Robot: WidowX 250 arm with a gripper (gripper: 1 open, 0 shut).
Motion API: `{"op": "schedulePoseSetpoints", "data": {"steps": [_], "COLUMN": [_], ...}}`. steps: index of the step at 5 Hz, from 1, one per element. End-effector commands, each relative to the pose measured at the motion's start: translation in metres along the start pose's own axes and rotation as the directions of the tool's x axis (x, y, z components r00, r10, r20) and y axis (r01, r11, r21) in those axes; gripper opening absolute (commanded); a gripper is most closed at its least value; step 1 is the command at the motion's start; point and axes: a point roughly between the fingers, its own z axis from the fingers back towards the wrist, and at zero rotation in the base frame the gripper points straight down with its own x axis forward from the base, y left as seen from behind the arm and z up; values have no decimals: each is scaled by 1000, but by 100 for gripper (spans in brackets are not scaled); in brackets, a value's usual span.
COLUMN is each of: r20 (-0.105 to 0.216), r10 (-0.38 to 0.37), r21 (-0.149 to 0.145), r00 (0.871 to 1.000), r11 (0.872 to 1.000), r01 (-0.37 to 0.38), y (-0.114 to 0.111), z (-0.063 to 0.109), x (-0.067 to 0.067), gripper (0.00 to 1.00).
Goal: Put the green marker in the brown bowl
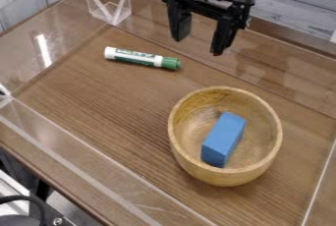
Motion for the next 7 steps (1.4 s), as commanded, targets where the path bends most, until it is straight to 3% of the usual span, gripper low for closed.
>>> {"op": "schedulePoseSetpoints", "data": {"steps": [1,2,3,4,5,7], "r20": [-26,-50,-65,-79,-92,-104], "r10": [-124,-319,-453,-555,-650,-734], "r21": [11,25,31,35,40,44], "r00": [992,946,889,828,755,671], "r11": [992,947,890,828,755,671], "r01": [124,321,456,559,655,740], "y": [4,16,23,29,35,50], "z": [-6,-9,-13,-18,-23,-34], "x": [2,9,13,16,22,31], "gripper": [100,100,100,100,100,100]}}
